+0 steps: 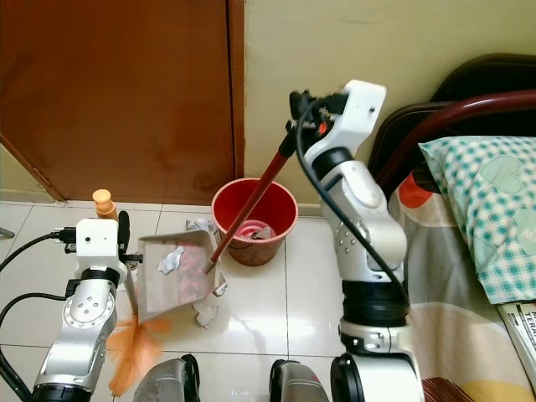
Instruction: Sweep floor
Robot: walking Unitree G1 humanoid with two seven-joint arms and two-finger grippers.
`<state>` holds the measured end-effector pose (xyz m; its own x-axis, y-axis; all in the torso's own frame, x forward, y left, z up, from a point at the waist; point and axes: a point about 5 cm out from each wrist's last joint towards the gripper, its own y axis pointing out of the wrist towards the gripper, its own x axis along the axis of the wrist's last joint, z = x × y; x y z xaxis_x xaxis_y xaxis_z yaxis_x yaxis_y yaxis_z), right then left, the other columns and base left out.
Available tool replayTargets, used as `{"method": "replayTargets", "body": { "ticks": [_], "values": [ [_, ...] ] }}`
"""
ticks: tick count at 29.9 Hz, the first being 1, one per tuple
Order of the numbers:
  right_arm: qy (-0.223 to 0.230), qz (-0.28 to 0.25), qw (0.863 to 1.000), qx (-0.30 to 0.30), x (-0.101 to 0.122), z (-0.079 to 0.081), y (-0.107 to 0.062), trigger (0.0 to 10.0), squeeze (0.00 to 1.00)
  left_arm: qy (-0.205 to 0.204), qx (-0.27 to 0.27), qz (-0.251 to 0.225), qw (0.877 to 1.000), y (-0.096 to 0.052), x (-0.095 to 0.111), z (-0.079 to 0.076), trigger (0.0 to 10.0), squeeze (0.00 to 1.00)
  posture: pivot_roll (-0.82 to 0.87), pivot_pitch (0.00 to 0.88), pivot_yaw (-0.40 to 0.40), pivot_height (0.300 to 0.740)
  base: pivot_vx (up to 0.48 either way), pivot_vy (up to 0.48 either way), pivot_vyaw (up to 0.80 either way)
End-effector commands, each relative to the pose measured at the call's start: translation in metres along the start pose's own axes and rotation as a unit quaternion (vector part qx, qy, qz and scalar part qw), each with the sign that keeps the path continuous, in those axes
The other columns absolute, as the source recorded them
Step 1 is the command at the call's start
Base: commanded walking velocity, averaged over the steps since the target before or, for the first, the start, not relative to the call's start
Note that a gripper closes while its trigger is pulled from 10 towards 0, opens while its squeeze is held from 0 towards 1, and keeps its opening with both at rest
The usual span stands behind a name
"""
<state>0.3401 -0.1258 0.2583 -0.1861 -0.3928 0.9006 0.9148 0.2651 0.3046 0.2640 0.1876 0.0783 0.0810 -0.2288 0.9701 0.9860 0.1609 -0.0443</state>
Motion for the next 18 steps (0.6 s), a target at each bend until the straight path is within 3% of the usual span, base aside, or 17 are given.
{"method": "replayTargets", "body": {
  "ticks": [1,4,5,9,10,14,15,17,18],
  "values": [
    [-0.001,-0.076,0.997,0.001,0.04,0.001,0.008,10.0,0.0,0.003,-0.005,0.021,1.0,-0.003,-0.009,-0.003,10.0,0.0,-0.03,0.109,-0.051,0.74,0.0,0.0,0.0],
    [-0.014,-0.095,0.995,0.006,0.053,0.003,0.012,10.0,0.0,0.002,-0.006,0.021,1.0,-0.003,-0.009,-0.003,10.0,0.0,-0.04,0.111,-0.051,0.74,0.0,0.0,0.0],
    [-0.045,-0.124,0.991,0.015,0.071,0.005,0.016,10.0,0.0,0.001,-0.008,0.021,1.0,-0.002,-0.009,-0.005,10.0,0.0,-0.04,0.111,-0.051,0.74,0.0,0.0,0.0],
    [-0.129,-0.155,0.979,0.023,0.089,0.004,0.018,10.0,0.0,-0.001,-0.011,0.018,1.0,-0.001,-0.008,-0.006,10.0,0.0,-0.04,0.111,-0.051,0.74,0.0,0.0,0.0],
    [-0.129,-0.155,0.979,0.023,0.089,0.004,0.018,10.0,0.0,-0.001,-0.011,0.018,1.0,-0.001,-0.008,-0.006,10.0,0.0,-0.04,0.111,-0.051,0.74,0.0,0.0,0.0],
    [-0.211,-0.168,0.962,0.038,0.094,0.006,0.017,10.0,0.0,-0.002,-0.013,0.018,1.0,-0.001,-0.008,-0.006,10.0,0.0,-0.04,0.115,-0.049,0.74,0.0,0.0,0.0],
    [-0.211,-0.168,0.962,0.038,0.094,0.006,0.017,10.0,0.0,-0.002,-0.013,0.018,1.0,-0.001,-0.008,-0.006,10.0,0.0,-0.04,0.115,-0.049,0.74,0.0,0.0,0.0],
    [-0.268,-0.157,0.948,0.067,0.081,0.011,0.013,10.0,0.0,-0.001,-0.015,0.019,1.0,-0.001,-0.008,-0.007,10.0,0.0,-0.04,0.119,-0.044,0.74,0.0,0.0,0.0],
    [-0.268,-0.157,0.948,0.067,0.081,0.011,0.013,10.0,0.0,-0.001,-0.015,0.019,1.0,-0.001,-0.008,-0.007,10.0,0.0,-0.04,0.119,-0.044,0.74,0.0,0.0,0.0]
  ]
}}
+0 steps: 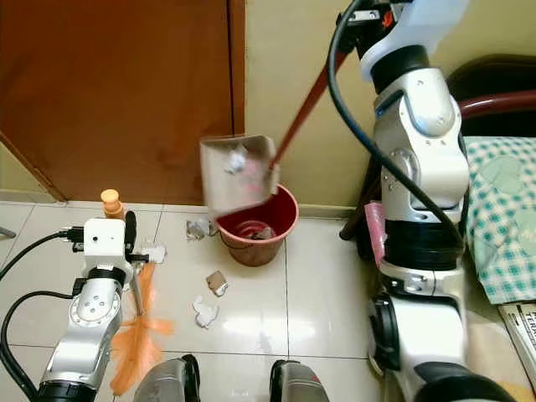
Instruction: Sweep floor
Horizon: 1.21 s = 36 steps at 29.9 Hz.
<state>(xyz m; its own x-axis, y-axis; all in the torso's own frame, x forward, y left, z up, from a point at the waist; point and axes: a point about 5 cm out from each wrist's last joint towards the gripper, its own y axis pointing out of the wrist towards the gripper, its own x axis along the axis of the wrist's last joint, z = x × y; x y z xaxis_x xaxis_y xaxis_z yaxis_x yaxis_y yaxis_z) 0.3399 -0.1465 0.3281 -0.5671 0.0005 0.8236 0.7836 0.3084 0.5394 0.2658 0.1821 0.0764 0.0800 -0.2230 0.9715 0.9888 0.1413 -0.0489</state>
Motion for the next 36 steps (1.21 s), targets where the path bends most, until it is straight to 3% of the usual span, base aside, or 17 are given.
{"method": "replayTargets", "body": {
  "ticks": [1,6,8,13,20,24,27,36],
  "values": [
    [-0.042,-0.033,0.998,0.03,0.007,0.01,-0.003,10.0,0.0,0.001,-0.006,0.019,1.0,-0.001,-0.008,-0.001,10.0,0.0,-0.04,0.119,-0.044,0.74,0.0,0.0,0.0],
    [-0.105,-0.034,0.989,0.095,-0.009,0.038,-0.016,10.0,0.0,0.002,-0.008,0.017,1.0,0.0,-0.006,-0.001,10.0,0.0,-0.04,0.124,-0.039,0.74,0.0,0.0,0.0],
    [-0.13,-0.037,0.98,0.146,-0.018,0.057,-0.027,10.0,0.0,0.003,-0.009,0.017,1.0,0.0,-0.006,-0.001,10.0,0.0,-0.04,0.124,-0.039,0.74,0.0,0.0,0.0],
    [-0.151,-0.048,0.963,0.217,-0.024,0.079,-0.04,10.0,0.0,0.004,-0.01,0.017,1.0,0.0,-0.006,-0.001,10.0,0.0,-0.03,0.124,-0.039,0.74,0.0,0.0,0.0],
    [-0.161,-0.062,0.961,0.214,-0.024,0.079,-0.039,10.0,0.0,0.006,-0.012,0.016,1.0,0.001,-0.006,-0.003,10.0,0.0,-0.03,0.119,-0.041,0.74,0.0,0.0,0.0],
    [-0.15,-0.093,0.969,0.175,-0.011,0.074,-0.031,10.0,0.0,0.005,-0.014,0.015,1.0,0.002,-0.005,-0.004,10.0,0.0,-0.03,0.117,-0.041,0.74,0.0,0.0,0.0],
    [-0.118,-0.115,0.977,0.134,0.003,0.068,-0.021,10.0,0.0,0.004,-0.014,0.013,1.0,0.002,-0.005,-0.006,10.0,0.0,-0.04,0.113,-0.044,0.74,0.0,0.0,0.0],
    [0.009,-0.082,0.995,0.06,0.001,0.058,-0.009,10.0,0.0,0.0,-0.012,0.013,1.0,0.003,-0.005,-0.007,10.0,0.0,-0.04,0.112,-0.049,0.74,0.0,0.0,0.0]
  ]
}}
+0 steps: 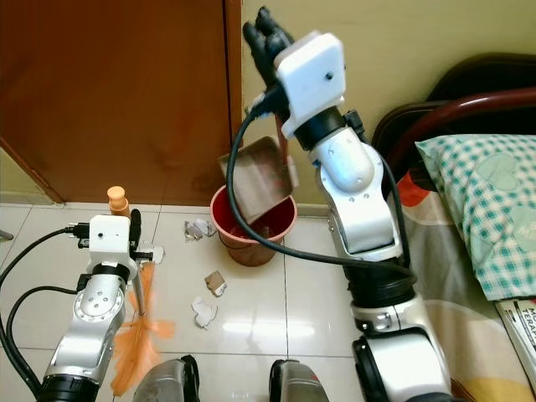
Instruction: Sweep floor
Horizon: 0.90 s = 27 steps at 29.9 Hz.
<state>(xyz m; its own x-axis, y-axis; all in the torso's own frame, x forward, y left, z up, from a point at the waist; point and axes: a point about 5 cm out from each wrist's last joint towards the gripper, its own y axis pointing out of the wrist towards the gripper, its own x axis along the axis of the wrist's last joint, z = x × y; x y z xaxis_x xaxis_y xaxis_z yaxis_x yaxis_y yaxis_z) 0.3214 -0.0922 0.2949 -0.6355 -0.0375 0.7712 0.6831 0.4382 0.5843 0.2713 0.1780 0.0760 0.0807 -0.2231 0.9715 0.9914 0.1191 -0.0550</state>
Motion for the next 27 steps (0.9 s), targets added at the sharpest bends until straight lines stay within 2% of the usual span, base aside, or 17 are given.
{"method": "replayTargets", "body": {
  "ticks": [1,5,10,14,17,23,24,27],
  "values": [
    [0.007,-0.035,0.999,-0.016,0.018,-0.006,0.008,10.0,0.0,0.0,0.0,0.013,1.0,-0.002,-0.006,-0.003,10.0,0.0,-0.04,0.113,-0.052,0.74,0.0,0.0,0.0],
    [0.029,-0.037,0.998,-0.032,0.02,-0.008,0.011,10.0,0.0,0.0,0.0,0.012,1.0,-0.002,-0.006,-0.003,10.0,0.0,-0.04,0.113,-0.052,0.74,0.0,0.0,0.0],
    [0.086,-0.036,0.994,-0.054,0.023,-0.004,0.016,10.0,0.0,0.001,0.0,0.011,1.0,-0.001,-0.005,-0.003,10.0,0.0,-0.03,0.115,-0.049,0.74,0.0,0.0,0.0],
    [0.093,-0.044,0.993,-0.055,0.027,0.001,0.018,10.0,0.0,0.002,0.0,0.01,1.0,-0.001,-0.005,-0.002,10.0,0.0,-0.03,0.118,-0.046,0.74,0.0,0.0,0.0],
    [0.079,-0.054,0.994,-0.046,0.032,0.005,0.02,10.0,0.0,0.003,0.002,0.01,1.0,-0.002,-0.005,-0.001,10.0,0.0,-0.03,0.119,-0.044,0.74,0.0,0.0,0.0],
    [0.009,-0.053,0.998,-0.013,0.029,0.012,0.016,10.0,0.0,0.005,0.003,0.008,1.0,-0.002,-0.005,0.001,10.0,0.0,-0.02,0.123,-0.04,0.74,0.0,0.0,0.0],
    [-0.019,-0.049,0.999,0.002,0.027,0.015,0.014,10.0,0.0,0.005,0.003,0.009,1.0,-0.002,-0.005,0.001,10.0,0.0,-0.02,0.124,-0.039,0.74,0.0,0.0,0.0],
    [-0.038,-0.043,0.998,0.019,0.022,0.02,0.009,10.0,0.0,0.005,0.002,0.009,1.0,-0.002,-0.005,0.001,10.0,0.0,-0.02,0.125,-0.037,0.74,0.0,0.0,0.0]
  ]
}}
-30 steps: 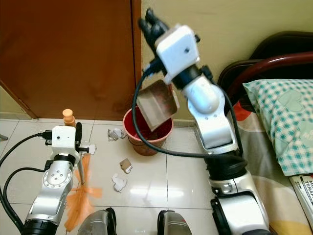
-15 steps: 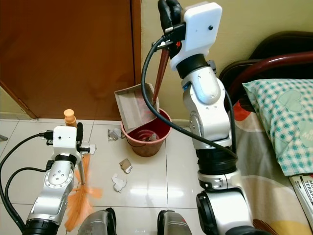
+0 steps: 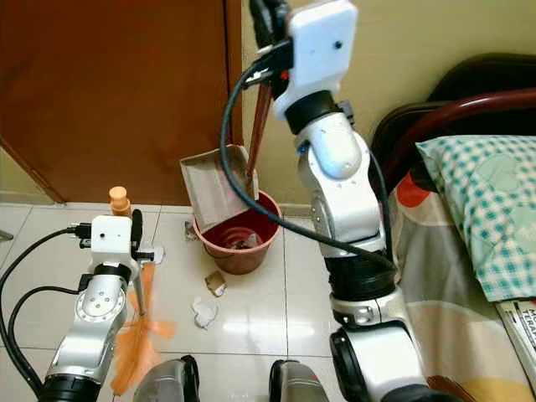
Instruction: Sweep floor
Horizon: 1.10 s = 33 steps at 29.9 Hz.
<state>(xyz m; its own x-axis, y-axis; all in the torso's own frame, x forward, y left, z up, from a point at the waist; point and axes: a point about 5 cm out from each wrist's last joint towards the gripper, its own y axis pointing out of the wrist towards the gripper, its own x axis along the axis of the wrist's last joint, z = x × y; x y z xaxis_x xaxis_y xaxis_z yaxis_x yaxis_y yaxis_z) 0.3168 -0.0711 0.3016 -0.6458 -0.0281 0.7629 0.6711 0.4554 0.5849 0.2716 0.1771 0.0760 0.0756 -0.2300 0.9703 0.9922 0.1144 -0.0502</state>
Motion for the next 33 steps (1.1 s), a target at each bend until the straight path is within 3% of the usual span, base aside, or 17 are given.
{"method": "replayTargets", "body": {
  "ticks": [1,7,13,19,33],
  "values": [
    [-0.037,-0.033,0.999,0.016,0.012,0.003,-0.002,10.0,0.0,0.002,0.003,0.012,1.0,-0.002,-0.005,0.002,10.0,0.0,-0.02,0.125,-0.037,0.74,0.0,0.0,0.0],
    [-0.092,0.008,0.993,0.071,-0.011,0.019,-0.018,10.0,0.0,0.001,0.0,0.011,1.0,-0.001,-0.004,0.001,10.0,0.0,-0.02,0.125,-0.036,0.74,0.0,0.0,0.0],
    [-0.133,0.032,0.985,0.108,-0.022,0.024,-0.029,10.0,0.0,0.0,0.0,0.01,1.0,-0.001,-0.004,0.0,10.0,0.0,-0.03,0.124,-0.036,0.74,0.0,0.0,0.0],
    [-0.186,0.059,0.972,0.131,-0.031,0.021,-0.034,10.0,0.0,-0.002,0.001,0.009,1.0,0.0,-0.004,-0.001,10.0,0.0,-0.03,0.121,-0.04,0.74,0.0,0.0,0.0],
    [-0.244,0.124,0.95,0.148,-0.051,0.013,-0.043,10.0,0.0,-0.004,0.002,0.008,1.0,0.002,-0.003,-0.002,10.0,0.0,-0.04,0.12,-0.042,0.74,0.0,0.0,0.0]
  ]
}}
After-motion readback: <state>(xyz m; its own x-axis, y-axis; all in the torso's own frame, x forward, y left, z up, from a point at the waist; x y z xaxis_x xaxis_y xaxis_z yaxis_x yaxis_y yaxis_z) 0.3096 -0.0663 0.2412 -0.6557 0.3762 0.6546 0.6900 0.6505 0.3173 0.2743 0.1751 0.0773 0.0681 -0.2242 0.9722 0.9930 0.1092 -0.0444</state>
